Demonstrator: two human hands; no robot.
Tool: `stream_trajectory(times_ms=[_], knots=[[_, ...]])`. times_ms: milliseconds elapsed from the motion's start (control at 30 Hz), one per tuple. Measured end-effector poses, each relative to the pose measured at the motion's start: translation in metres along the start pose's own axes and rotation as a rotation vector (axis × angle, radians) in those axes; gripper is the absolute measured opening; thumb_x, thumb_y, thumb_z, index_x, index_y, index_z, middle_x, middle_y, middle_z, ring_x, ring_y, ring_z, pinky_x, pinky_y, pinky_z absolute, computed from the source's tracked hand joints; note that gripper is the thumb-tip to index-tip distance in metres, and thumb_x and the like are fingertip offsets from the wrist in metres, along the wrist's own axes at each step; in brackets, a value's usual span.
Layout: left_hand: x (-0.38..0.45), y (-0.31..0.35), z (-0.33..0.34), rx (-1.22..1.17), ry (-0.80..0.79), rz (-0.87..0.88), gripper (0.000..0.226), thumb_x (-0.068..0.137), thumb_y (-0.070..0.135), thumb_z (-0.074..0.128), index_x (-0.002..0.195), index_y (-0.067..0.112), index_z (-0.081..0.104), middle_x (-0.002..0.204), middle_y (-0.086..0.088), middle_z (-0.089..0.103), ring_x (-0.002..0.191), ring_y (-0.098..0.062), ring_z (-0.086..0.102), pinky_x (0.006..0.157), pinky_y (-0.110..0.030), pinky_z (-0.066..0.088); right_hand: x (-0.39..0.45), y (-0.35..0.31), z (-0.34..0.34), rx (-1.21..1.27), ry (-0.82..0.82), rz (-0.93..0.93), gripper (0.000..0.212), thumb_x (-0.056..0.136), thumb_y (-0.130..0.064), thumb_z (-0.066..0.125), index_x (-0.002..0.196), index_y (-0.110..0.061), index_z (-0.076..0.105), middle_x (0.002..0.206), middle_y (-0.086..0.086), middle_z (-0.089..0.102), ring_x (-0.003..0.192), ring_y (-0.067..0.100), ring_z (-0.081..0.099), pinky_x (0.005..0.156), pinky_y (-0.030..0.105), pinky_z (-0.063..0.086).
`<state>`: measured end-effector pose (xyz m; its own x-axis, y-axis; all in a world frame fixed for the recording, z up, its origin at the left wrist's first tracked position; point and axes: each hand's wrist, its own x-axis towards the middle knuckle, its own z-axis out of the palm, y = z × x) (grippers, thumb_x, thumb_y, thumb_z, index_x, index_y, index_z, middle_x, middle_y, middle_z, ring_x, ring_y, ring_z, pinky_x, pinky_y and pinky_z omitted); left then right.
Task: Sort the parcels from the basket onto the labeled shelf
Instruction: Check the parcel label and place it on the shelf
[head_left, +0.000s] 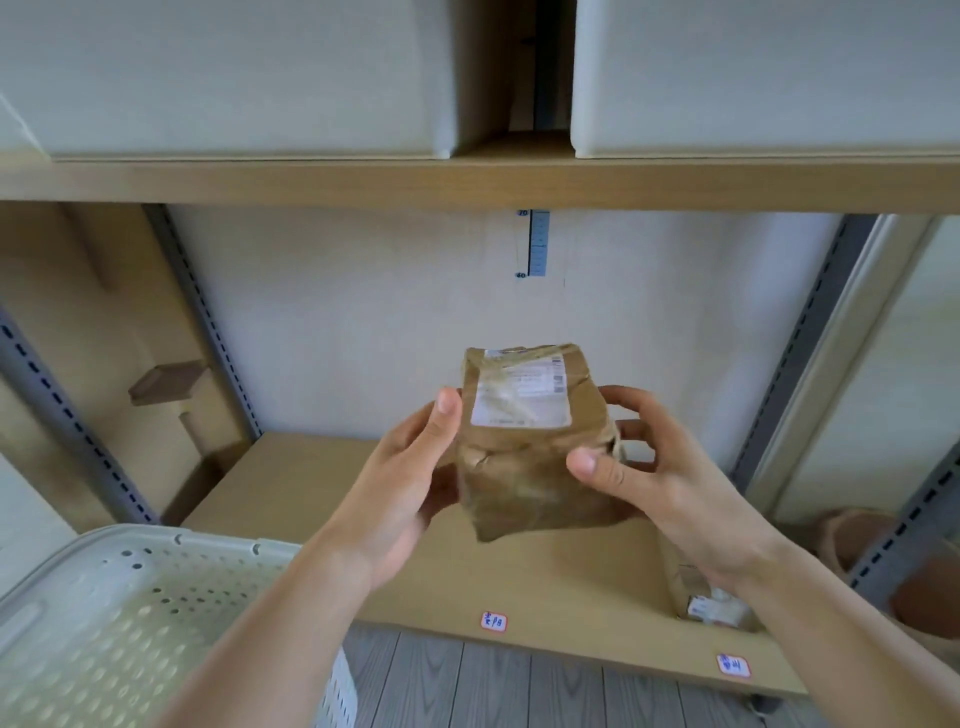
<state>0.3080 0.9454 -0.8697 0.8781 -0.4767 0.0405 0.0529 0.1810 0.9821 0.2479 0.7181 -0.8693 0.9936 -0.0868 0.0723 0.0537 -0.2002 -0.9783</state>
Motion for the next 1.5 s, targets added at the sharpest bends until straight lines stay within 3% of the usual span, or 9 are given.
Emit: stream_trajectory(times_ms=[100,233,400,600,767,967,1100,1233,1500], knots=[[0.002,-0.005,-0.013,0.148,-0.189,-0.03,0.078,0.082,0.03,0.084,0.151,0.027,0.048,0.147,-0.001,0.061,0.137,-0.024,0.058,0.115,-0.049,0.045,0.005,0.004,-0.004,-0.019,0.003,0.042,0.111,0.036,-0.071,0.093,0.133,-0.033,0.055,0.122,0.005,0.069,0.102,0.018,0.076,0.08,0.037,0.064],[0.018,-0.023,-0.025,0.436,-0.213,-0.1,0.062,0.087,0.019,0.081,0.143,0.027,0.055,0.137,0.007,0.069,0.132,-0.014,0.061,0.115,-0.039,0.044,0.012,0.021,0.002,-0.177,-0.026,0.217,0.09,0.044,-0.059,0.088,0.121,-0.025,0.059,0.103,-0.004,0.076,0.089,0.012,0.074,0.071,0.031,0.06],[0.031,-0.062,-0.044,0.478,-0.237,-0.417,0.06,0.077,0.033,0.082,0.133,0.03,0.06,0.126,0.009,0.072,0.117,-0.016,0.065,0.087,-0.034,0.053,0.024,0.066,0.02,-0.324,-0.099,0.416,0.077,0.051,-0.062,0.091,0.113,-0.025,0.068,0.102,-0.011,0.075,0.092,0.008,0.07,0.06,0.023,0.052],[0.053,-0.097,-0.053,0.583,-0.227,-0.595,0.054,0.094,0.007,0.071,0.141,0.027,0.051,0.115,-0.012,0.067,0.089,-0.022,0.061,0.062,-0.027,0.051,0.047,0.112,0.039,-0.339,-0.092,0.479,0.07,0.06,-0.043,0.097,0.118,-0.023,0.064,0.109,-0.006,0.075,0.09,0.013,0.067,0.046,0.018,0.043],[0.069,-0.133,-0.053,0.78,-0.082,-0.537,0.06,0.09,-0.002,0.061,0.131,0.04,0.05,0.099,0.002,0.068,0.091,-0.024,0.065,0.072,-0.034,0.056,0.061,0.137,0.062,-0.385,-0.043,0.504,0.073,0.064,-0.03,0.093,0.123,-0.02,0.052,0.11,-0.005,0.068,0.095,0.016,0.066,0.056,0.021,0.045],[0.08,-0.169,-0.052,0.961,0.067,-0.417,0.035,0.089,0.028,0.06,0.124,0.032,0.063,0.113,0.002,0.074,0.095,-0.023,0.067,0.058,-0.023,0.046,0.078,0.161,0.081,-0.458,-0.034,0.492,0.077,0.063,-0.042,0.082,0.128,-0.013,0.051,0.115,0.005,0.066,0.093,0.023,0.068,0.052,0.022,0.048],[0.091,-0.19,-0.061,1.009,0.097,-0.449,0.05,0.086,0.014,0.065,0.134,0.026,0.057,0.115,0.0,0.074,0.091,-0.021,0.066,0.06,-0.024,0.049,0.093,0.173,0.083,-0.437,-0.009,0.522,0.068,0.079,-0.026,0.078,0.137,-0.014,0.044,0.112,0.001,0.061,0.096,0.022,0.064,0.052,0.02,0.043],[0.095,-0.199,-0.066,1.036,0.119,-0.445,0.059,0.085,0.016,0.065,0.141,0.028,0.053,0.12,-0.001,0.075,0.111,-0.028,0.069,0.084,-0.034,0.055,0.1,0.185,0.089,-0.421,0.004,0.556,0.068,0.082,-0.028,0.078,0.139,-0.015,0.044,0.114,0.0,0.062,0.094,0.02,0.063,0.049,0.016,0.041],[0.103,-0.212,-0.073,0.97,0.102,-0.45,0.067,0.084,0.01,0.061,0.146,0.031,0.048,0.119,-0.002,0.074,0.103,-0.024,0.07,0.076,-0.032,0.056,0.11,0.2,0.092,-0.422,0.048,0.587,0.069,0.081,-0.026,0.078,0.141,-0.018,0.043,0.12,0.001,0.063,0.106,0.025,0.067,0.052,0.02,0.044]])
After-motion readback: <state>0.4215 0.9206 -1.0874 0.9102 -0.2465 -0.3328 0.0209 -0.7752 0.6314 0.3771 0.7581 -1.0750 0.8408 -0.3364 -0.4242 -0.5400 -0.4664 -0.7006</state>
